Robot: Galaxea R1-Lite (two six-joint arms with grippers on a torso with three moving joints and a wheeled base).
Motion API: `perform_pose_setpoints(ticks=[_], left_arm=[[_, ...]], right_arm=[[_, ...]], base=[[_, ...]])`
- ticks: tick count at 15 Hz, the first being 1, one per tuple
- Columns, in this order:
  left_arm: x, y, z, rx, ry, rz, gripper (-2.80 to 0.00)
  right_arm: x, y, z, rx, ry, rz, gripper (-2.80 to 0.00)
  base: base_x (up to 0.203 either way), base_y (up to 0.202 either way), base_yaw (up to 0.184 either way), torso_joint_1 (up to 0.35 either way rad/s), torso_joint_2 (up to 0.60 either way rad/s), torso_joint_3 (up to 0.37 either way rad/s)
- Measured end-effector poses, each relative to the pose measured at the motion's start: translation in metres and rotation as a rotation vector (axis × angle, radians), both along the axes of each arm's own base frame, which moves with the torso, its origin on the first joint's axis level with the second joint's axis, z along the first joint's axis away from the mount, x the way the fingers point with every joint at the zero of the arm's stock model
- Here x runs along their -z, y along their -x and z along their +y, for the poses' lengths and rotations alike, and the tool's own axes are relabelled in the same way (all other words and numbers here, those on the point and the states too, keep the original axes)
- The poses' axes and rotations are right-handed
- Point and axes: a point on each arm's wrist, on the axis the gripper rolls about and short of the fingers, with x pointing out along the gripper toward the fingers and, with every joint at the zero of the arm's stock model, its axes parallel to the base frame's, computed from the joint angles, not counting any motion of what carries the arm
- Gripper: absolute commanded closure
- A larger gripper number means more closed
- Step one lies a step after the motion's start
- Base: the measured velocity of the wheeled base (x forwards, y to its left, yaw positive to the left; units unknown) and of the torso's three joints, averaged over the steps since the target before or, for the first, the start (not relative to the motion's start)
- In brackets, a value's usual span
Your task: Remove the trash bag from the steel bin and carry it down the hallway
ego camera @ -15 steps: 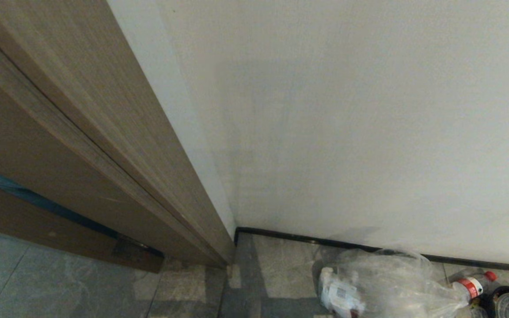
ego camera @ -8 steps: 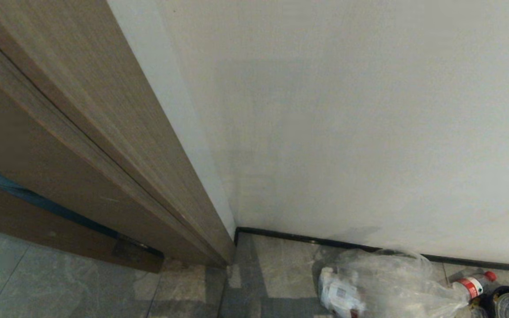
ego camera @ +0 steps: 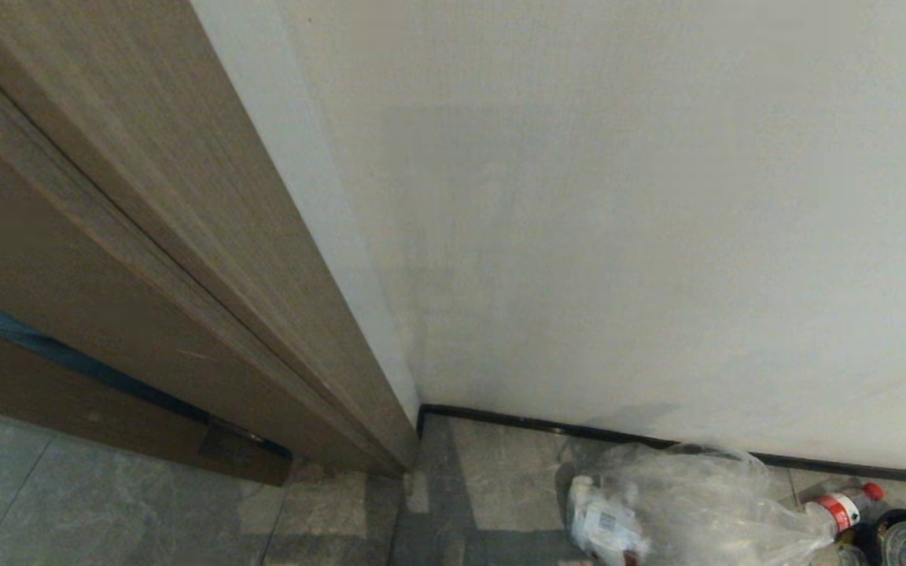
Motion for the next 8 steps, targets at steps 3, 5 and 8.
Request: perform_pose_setpoints(ticks=[3,5,8], left_arm=[[0.0,0.0,0.0,0.001,-0.001,0.0,0.0],[0.0,0.0,0.0,0.0,0.0,0.0,0.0],[0.0,0.0,0.0,0.0,0.0,0.0,0.0]], right_arm=[[0.0013,0.0056,0.0,0.003,-0.008,-0.071,0.0],[0.002,0.0081,0.0,0.003,-0.015,-0.105,0.0],[0.0025,0.0096,0.0,0.003,-0.016,-0.124,0.0]], base=[[0.0,0.0,0.0,0.0,0.0,0.0],[0.0,0.0,0.0,0.0,0.0,0.0],[0.0,0.0,0.0,0.0,0.0,0.0]])
